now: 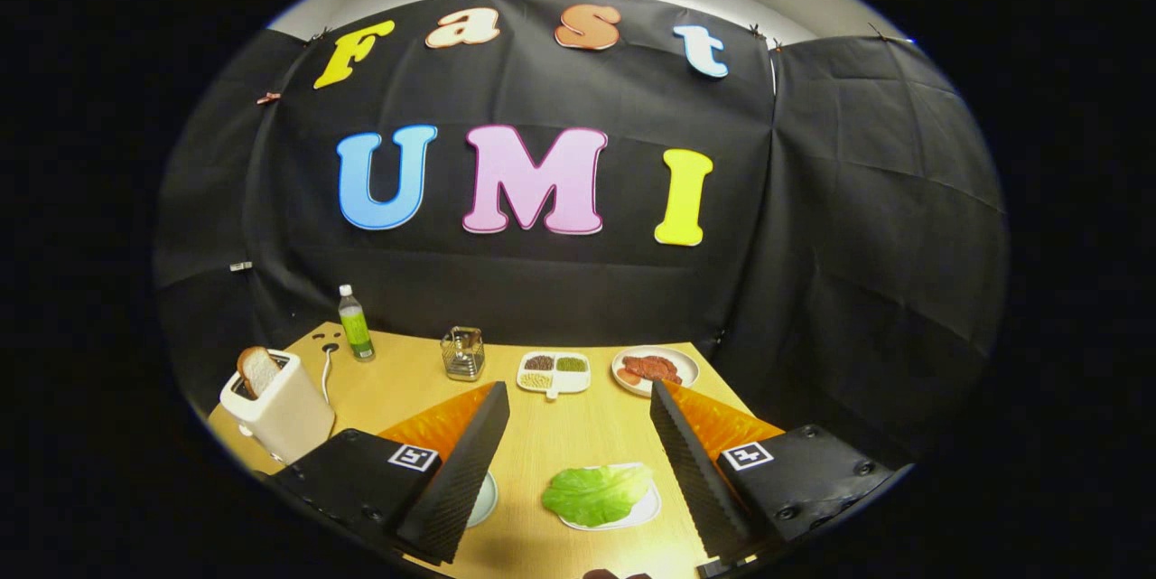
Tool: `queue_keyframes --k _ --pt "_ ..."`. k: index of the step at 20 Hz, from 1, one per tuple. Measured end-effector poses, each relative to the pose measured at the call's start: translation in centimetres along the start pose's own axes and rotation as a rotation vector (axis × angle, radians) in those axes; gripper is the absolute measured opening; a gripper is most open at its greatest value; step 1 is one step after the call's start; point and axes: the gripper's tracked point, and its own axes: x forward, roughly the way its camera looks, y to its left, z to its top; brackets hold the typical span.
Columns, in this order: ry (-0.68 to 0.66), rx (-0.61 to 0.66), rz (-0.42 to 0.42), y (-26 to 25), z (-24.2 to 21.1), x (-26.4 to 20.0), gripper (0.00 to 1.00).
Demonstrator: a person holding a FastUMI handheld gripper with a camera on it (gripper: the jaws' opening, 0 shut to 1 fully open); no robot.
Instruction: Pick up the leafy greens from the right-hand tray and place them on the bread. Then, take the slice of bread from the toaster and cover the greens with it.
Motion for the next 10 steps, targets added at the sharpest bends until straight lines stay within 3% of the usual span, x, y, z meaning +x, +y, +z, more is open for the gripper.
queue_keyframes --k 10 --pt "0.231 -0.012 0.049 -2.0 -11.5 6.9 0.98"
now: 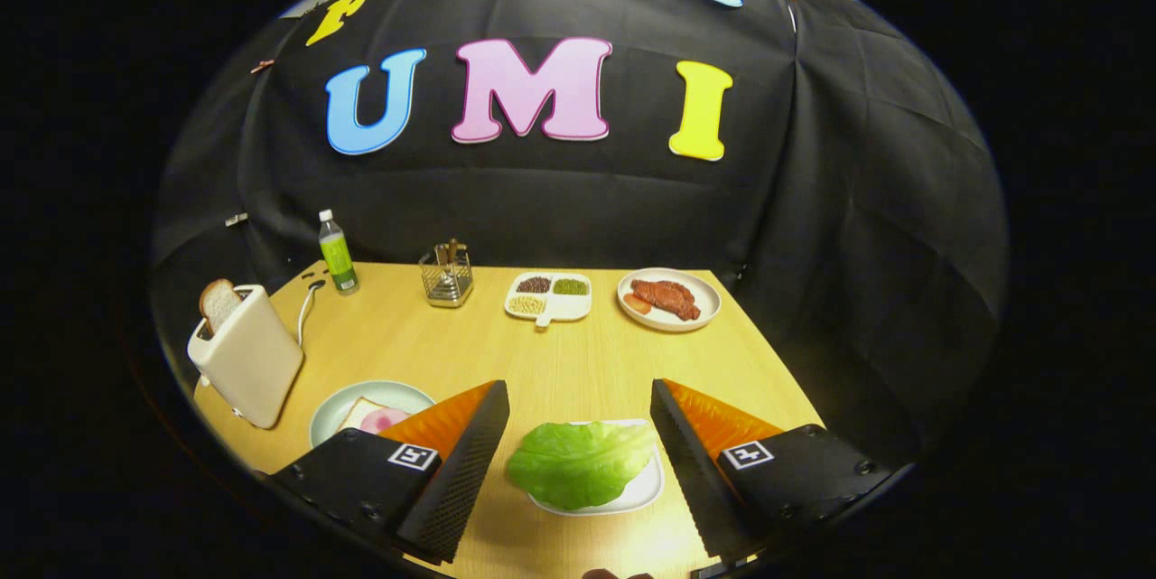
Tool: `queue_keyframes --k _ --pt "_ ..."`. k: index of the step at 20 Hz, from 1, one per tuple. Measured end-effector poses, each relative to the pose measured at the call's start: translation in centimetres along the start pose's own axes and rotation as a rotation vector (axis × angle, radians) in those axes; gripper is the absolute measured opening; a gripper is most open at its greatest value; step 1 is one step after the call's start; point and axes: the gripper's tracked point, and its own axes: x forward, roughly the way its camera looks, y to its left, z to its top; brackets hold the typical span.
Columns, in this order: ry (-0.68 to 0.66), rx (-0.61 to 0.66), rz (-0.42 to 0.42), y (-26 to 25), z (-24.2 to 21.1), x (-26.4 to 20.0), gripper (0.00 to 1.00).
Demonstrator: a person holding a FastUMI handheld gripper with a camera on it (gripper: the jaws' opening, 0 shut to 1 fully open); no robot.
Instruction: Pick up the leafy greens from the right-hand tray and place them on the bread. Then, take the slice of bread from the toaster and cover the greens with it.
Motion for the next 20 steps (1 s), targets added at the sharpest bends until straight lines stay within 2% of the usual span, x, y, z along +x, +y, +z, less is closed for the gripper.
queue_keyframes --k 6,9,16,20 --pt "0.163 0.028 -0.011 -0.9 -6.6 4.2 0.98" --pt "0.229 -0.003 -0.034 -1.8 -9.5 5.6 0.98" --pt "0.361 0.063 0.003 -1.1 -14.2 7.6 0.98" --pt "0.378 0.058 0.003 -1.2 -14.5 7.8 0.99"
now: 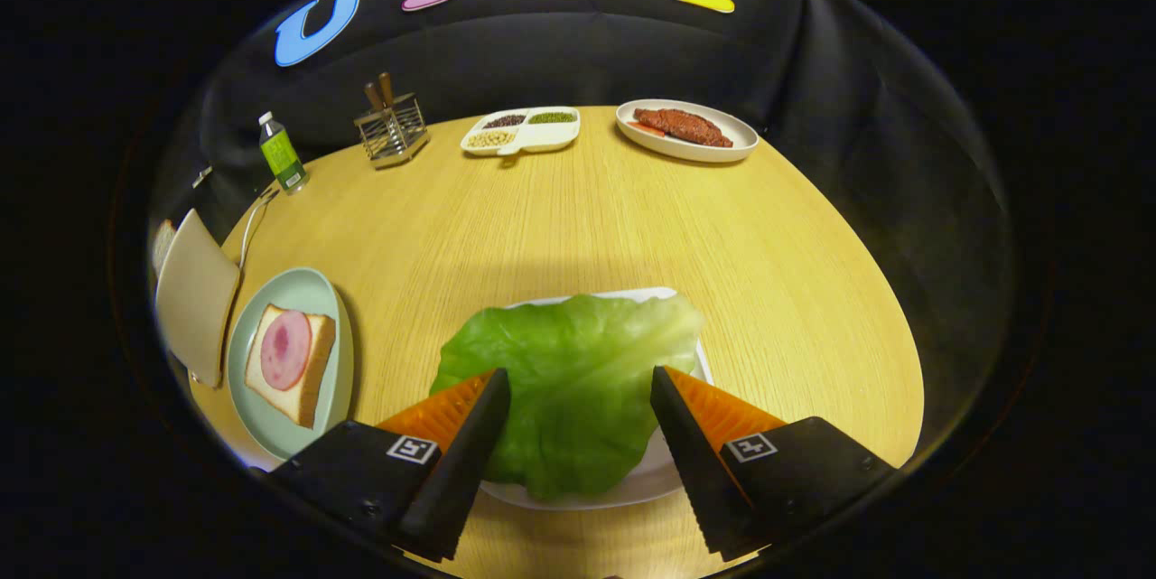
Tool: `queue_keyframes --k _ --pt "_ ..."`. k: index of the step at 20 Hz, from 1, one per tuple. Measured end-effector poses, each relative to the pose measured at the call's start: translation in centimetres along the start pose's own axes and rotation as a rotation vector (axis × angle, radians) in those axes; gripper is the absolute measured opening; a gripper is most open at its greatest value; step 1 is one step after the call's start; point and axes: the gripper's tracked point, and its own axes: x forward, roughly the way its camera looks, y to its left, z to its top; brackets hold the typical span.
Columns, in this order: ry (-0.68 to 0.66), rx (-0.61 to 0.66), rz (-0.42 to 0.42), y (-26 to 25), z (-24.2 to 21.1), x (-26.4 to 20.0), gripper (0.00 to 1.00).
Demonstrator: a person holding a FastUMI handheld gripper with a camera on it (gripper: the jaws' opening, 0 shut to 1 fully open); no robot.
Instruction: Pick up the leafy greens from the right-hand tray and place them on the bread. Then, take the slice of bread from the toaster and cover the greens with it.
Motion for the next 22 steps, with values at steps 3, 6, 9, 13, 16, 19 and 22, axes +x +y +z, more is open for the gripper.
queue_keyframes --k 3,6,9,13,16,19,22 --pt "-0.002 0.001 -0.004 0.2 0.1 -0.1 0.93" --pt "0.006 0.006 -0.012 -0.3 0.0 0.1 0.72" --pt "0.006 -0.006 -0.002 -0.2 -0.1 0.0 0.36" --pt "0.009 0.029 0.012 -0.6 0.0 0.2 0.15" --pt "0.017 0.032 0.034 -0.6 0.0 0.3 0.08" --pt "0.017 0.011 0.043 -0.7 0.4 -0.3 0.06" --pt "-0.035 -0.018 0.018 -1.1 2.1 -1.9 0.06"
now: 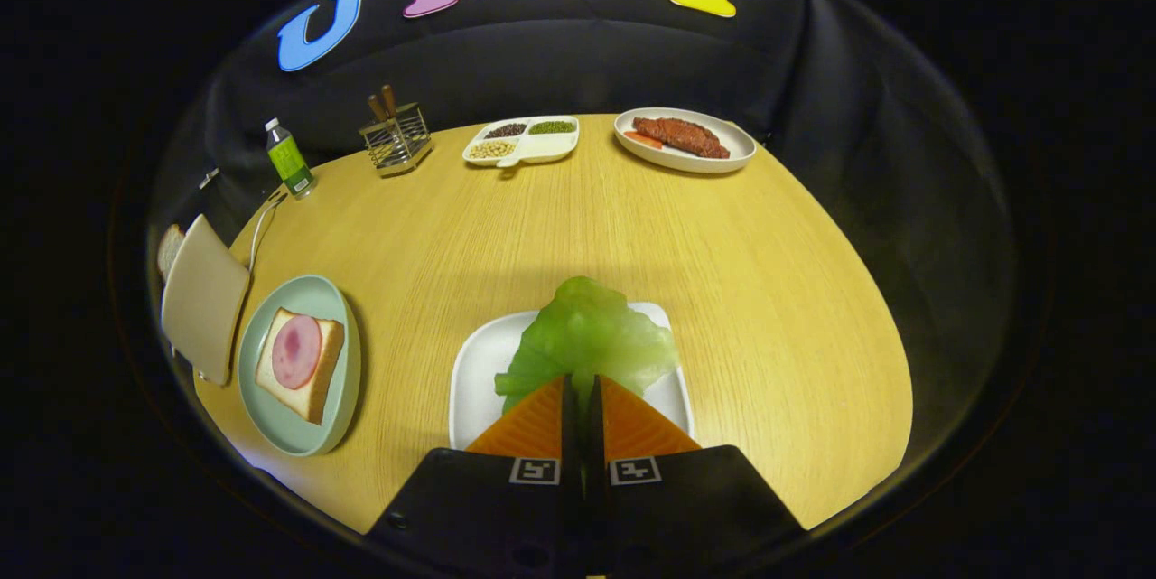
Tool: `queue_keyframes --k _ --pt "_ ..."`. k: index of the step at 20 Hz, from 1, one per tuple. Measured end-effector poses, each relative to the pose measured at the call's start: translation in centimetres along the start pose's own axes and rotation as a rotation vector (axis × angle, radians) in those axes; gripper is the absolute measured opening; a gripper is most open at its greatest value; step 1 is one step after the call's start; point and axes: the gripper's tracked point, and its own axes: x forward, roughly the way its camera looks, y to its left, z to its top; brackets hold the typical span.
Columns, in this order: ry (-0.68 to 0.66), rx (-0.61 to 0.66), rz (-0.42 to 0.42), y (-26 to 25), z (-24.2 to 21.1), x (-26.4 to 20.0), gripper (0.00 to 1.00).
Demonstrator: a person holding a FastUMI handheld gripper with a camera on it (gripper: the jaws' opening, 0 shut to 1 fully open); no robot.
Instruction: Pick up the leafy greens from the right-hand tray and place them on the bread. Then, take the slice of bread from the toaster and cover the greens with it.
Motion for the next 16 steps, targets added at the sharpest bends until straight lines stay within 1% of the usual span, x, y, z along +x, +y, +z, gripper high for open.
queue_keyframes --k 5,8,12,16 --pt "-0.041 0.004 0.010 1.4 2.2 -3.5 0.05" --pt "-0.075 -0.010 0.023 3.3 4.1 -6.2 0.06" --pt "-0.114 -0.046 0.063 7.5 6.1 -9.1 0.05" --pt "-0.151 -0.098 0.127 13.0 7.6 -10.5 0.05"
